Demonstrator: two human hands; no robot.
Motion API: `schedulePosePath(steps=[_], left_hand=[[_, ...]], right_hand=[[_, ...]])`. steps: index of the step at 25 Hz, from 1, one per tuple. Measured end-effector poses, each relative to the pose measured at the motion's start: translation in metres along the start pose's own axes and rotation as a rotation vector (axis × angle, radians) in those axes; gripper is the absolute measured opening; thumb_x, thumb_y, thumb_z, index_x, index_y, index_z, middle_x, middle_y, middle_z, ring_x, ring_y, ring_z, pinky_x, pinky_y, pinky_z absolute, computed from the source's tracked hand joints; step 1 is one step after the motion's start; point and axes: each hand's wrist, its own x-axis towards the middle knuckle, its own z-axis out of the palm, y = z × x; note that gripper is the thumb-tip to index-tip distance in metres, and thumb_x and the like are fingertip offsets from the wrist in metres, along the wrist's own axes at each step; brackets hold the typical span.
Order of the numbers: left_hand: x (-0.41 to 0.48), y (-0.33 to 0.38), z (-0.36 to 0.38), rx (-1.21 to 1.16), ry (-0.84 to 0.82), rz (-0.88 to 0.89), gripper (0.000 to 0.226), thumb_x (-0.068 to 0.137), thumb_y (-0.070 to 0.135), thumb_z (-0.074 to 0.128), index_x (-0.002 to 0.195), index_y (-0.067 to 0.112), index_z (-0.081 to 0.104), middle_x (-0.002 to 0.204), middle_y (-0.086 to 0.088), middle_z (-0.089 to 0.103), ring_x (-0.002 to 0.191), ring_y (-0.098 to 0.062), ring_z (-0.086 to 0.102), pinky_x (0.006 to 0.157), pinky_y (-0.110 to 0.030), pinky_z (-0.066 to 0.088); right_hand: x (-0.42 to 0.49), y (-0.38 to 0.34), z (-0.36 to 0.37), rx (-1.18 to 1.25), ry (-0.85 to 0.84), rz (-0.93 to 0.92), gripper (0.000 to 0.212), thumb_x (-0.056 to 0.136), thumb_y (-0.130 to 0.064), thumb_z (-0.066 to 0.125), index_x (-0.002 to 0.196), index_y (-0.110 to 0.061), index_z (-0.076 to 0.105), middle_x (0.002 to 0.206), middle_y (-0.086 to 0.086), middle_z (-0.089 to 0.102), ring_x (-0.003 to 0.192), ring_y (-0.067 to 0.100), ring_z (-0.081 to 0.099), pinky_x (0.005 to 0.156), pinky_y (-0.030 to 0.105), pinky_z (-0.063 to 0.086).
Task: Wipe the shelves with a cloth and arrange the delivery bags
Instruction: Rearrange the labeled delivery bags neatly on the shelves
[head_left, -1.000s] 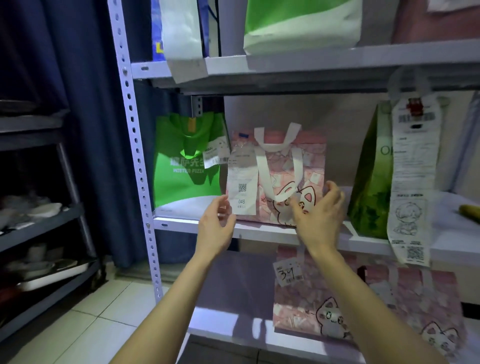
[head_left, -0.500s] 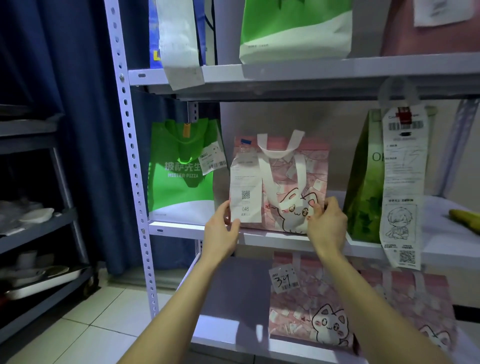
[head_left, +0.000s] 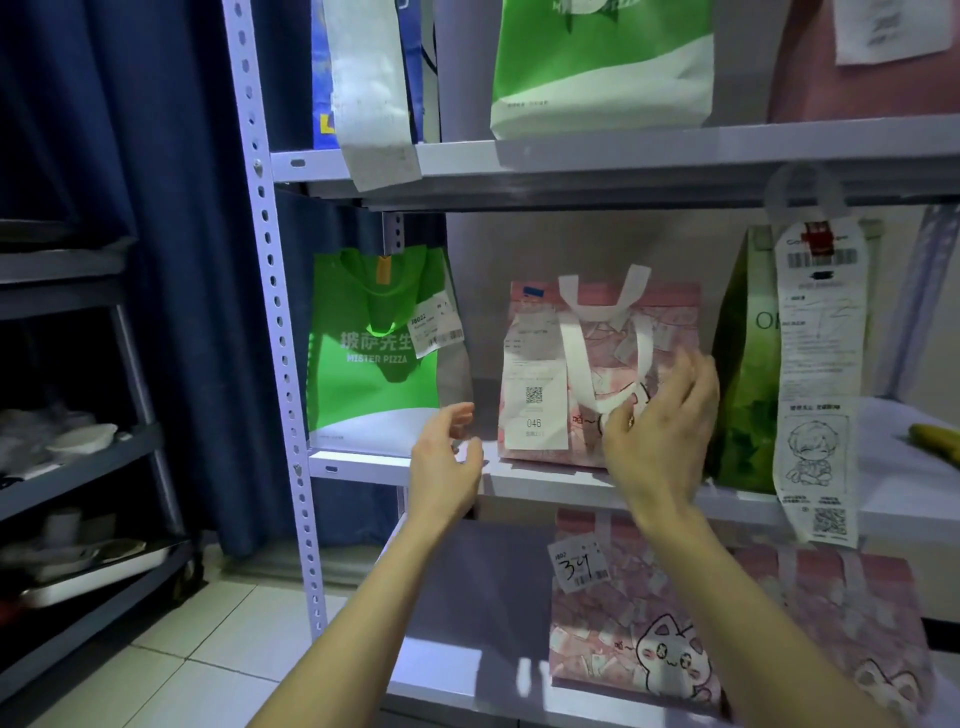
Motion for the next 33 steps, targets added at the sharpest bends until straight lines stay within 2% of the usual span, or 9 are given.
schedulePosePath(steps=[2,5,10,13,19,24,27,29,33], left_hand=[[0.007,-0.006,-0.028,0.000,0.112,-0.015,0.034,0.099,0.009,0.066,0.131,0.021,0.070,0.124,0.007,0.072,0.107,-0.016,0.068,0.093,-0.036,0.058],[0.010,-0.022,-0.069,0.025,0.170,-0.037,0.033,0.100,0.004,0.063,0.127,0.020,0.070,0.120,0.005,0.073,0.105,-0.015,0.069,0.091,-0.035,0.059],[-0.006,-0.049,-0.121,0.120,0.199,-0.040,0.035,0.098,0.005,0.063,0.122,0.030,0.071,0.117,0.013,0.075,0.101,-0.003,0.070,0.085,-0.022,0.057],[-0.011,-0.057,-0.143,0.142,0.245,-0.044,0.036,0.100,0.009,0.064,0.129,0.030,0.069,0.124,0.010,0.074,0.109,-0.004,0.069,0.092,-0.028,0.059],[-0.011,-0.039,-0.140,0.066,0.156,-0.078,0.055,0.109,0.050,0.060,0.157,0.025,0.051,0.152,0.010,0.062,0.137,-0.012,0.060,0.118,-0.037,0.047],[-0.039,-0.004,-0.145,0.053,0.405,0.024,0.036,0.110,0.047,0.049,0.109,0.020,0.073,0.095,0.012,0.073,0.091,-0.015,0.068,0.093,-0.047,0.056],[-0.074,0.010,-0.166,0.139,0.503,0.069,0.045,0.111,0.044,0.050,0.070,0.026,0.043,0.063,0.009,0.039,0.061,-0.008,0.038,0.063,-0.040,0.037],[-0.102,0.002,-0.183,0.189,0.524,0.060,0.052,0.112,0.042,0.053,0.067,0.025,0.034,0.061,0.004,0.032,0.057,-0.012,0.029,0.057,-0.039,0.027],[-0.161,-0.047,-0.178,0.296,0.502,-0.055,0.046,0.109,0.041,0.052,0.076,0.008,0.058,0.061,-0.013,0.049,0.058,-0.031,0.046,0.059,-0.044,0.036]], right_hand=[[-0.014,-0.038,0.016,0.155,-0.009,-0.234,0.042,0.094,-0.010,0.061,0.136,-0.008,0.054,0.135,0.009,0.058,0.127,0.025,0.056,0.107,0.041,0.052],[-0.033,-0.100,0.064,0.223,-0.294,-0.351,0.012,0.099,-0.019,0.061,0.107,-0.011,0.064,0.105,0.004,0.062,0.096,0.029,0.064,0.080,0.042,0.052],[-0.019,-0.155,0.144,-0.014,-0.690,-0.100,0.049,0.105,-0.046,0.059,0.128,-0.004,0.059,0.130,0.016,0.060,0.117,0.040,0.064,0.091,0.045,0.052],[-0.013,-0.144,0.147,-0.008,-0.607,-0.086,0.029,0.108,-0.031,0.053,0.103,-0.008,0.070,0.111,0.016,0.072,0.106,0.042,0.069,0.081,0.042,0.050],[-0.057,-0.094,0.072,0.379,-0.372,-0.114,0.040,0.107,-0.026,0.052,0.072,-0.023,0.034,0.063,-0.004,0.044,0.058,0.014,0.043,0.053,0.036,0.027],[-0.088,-0.095,0.014,0.494,-0.294,-0.171,0.040,0.107,-0.021,0.059,0.073,-0.018,0.037,0.057,-0.007,0.033,0.051,0.011,0.032,0.054,0.036,0.019],[-0.117,-0.095,-0.016,0.614,-0.296,-0.211,0.036,0.106,-0.027,0.057,0.073,-0.017,0.044,0.057,-0.003,0.041,0.051,0.018,0.038,0.048,0.037,0.025],[-0.142,-0.092,-0.022,0.648,-0.327,-0.221,0.035,0.106,-0.030,0.055,0.075,-0.015,0.049,0.059,-0.001,0.045,0.053,0.019,0.041,0.049,0.037,0.029],[-0.207,-0.064,-0.007,0.587,-0.434,-0.220,0.024,0.105,-0.016,0.058,0.082,-0.012,0.053,0.070,-0.004,0.046,0.061,0.019,0.041,0.056,0.034,0.030]])
